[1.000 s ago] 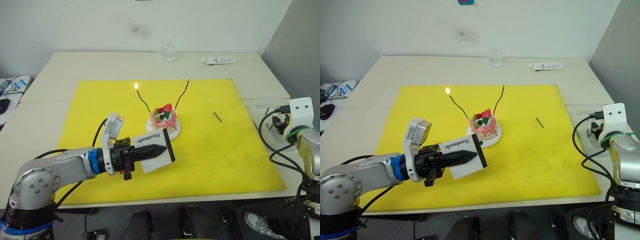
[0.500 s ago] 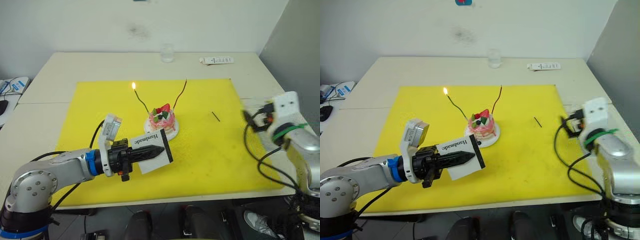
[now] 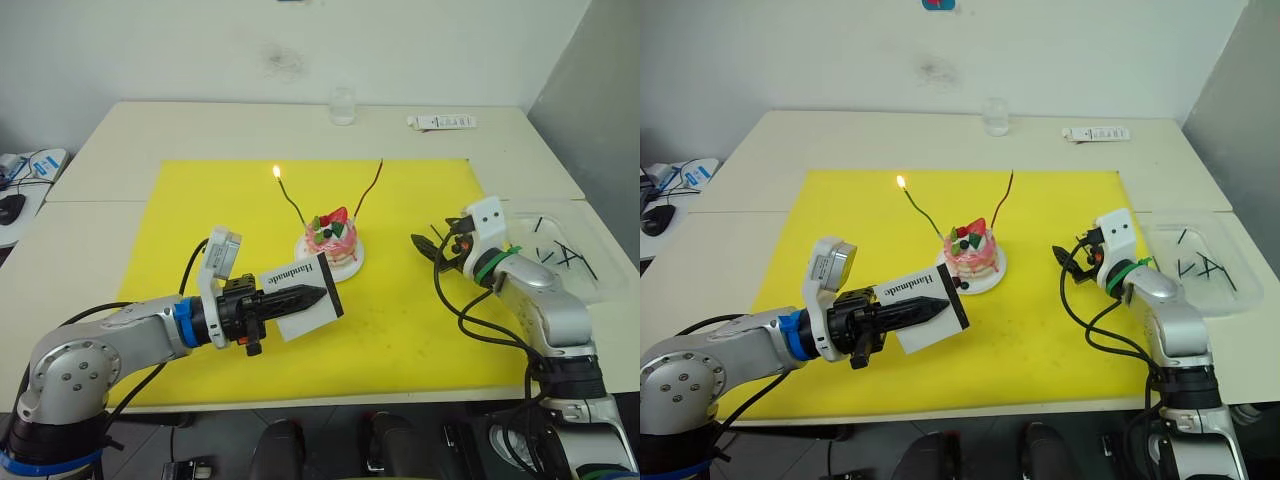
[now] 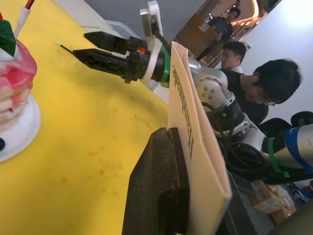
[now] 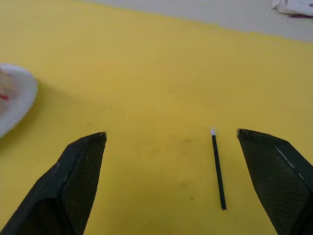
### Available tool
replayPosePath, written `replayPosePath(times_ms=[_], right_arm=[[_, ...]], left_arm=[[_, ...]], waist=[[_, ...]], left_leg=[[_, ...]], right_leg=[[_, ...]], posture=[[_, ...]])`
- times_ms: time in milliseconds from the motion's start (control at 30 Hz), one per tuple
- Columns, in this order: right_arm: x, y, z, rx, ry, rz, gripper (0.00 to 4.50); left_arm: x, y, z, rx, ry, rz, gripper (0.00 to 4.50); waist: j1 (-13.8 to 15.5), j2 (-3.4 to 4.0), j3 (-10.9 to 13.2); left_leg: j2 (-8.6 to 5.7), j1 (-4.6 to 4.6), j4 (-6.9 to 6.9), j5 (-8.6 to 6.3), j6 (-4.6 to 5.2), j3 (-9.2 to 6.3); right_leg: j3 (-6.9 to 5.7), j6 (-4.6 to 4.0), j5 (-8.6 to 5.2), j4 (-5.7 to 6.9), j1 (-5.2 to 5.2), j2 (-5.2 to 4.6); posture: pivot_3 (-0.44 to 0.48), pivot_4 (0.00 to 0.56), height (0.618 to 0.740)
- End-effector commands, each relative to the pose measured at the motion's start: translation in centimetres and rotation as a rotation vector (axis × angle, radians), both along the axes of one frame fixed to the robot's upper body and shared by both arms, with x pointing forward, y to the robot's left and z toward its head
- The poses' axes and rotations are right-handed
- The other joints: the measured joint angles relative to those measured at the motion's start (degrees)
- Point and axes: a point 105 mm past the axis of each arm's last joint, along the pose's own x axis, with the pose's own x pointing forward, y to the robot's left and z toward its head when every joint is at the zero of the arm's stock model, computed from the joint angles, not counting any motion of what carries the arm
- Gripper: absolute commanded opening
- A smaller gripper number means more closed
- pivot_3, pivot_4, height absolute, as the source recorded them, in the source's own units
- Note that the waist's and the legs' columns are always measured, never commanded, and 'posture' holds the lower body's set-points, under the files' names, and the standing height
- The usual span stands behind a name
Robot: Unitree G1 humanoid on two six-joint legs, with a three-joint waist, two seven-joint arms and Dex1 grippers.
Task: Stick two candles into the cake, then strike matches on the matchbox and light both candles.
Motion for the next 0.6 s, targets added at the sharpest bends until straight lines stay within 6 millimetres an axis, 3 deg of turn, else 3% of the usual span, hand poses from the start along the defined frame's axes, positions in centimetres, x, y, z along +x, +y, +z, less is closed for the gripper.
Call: replayPosePath(times_ms=[33,267,367,600], right_arm=[[0.9,-0.5,1.2,-0.011,-0.070,-0.012,4.46],[2.3,-0.4,0.4,0.032,-0.045,-0.048,4.46],[2.6,-0.3,0.0,0.028,-0.034,-0.053,3.91],[3.3,-0.9,-0.9,-0.004,-0.011,-0.096,3.91]], left_arm=[[-0.2,-0.2,0.5,-0.008,-0.029,-0.006,0.00],[-0.3,-0.4,0.4,-0.009,-0.026,-0.016,0.00],[-0.3,-0.4,0.5,-0.007,-0.027,-0.018,0.00],[-0.4,-0.4,0.4,0.004,-0.027,-0.025,0.00]], waist=[[0.0,0.00,0.0],[-0.1,0.00,0.0],[-0.1,0.00,0.0],[-0.1,0.00,0.0]], left_leg=[[0.01,0.01,0.00,0.00,0.00,0.00],[0.01,0.05,0.02,0.00,-0.01,0.00],[0.00,0.04,0.02,0.00,-0.01,0.00],[0.00,0.05,0.02,0.01,-0.01,0.01]], right_leg=[[0.00,0.00,0.00,0.00,0.00,0.01],[0.01,0.00,0.01,0.08,0.03,0.01],[0.01,0.00,0.01,0.08,0.03,0.01],[0.01,0.00,0.01,0.08,0.02,0.00]], posture=[[0.000,0.150,0.740],[0.000,0.150,0.740],[0.000,0.150,0.740],[0.000,0.150,0.740]])
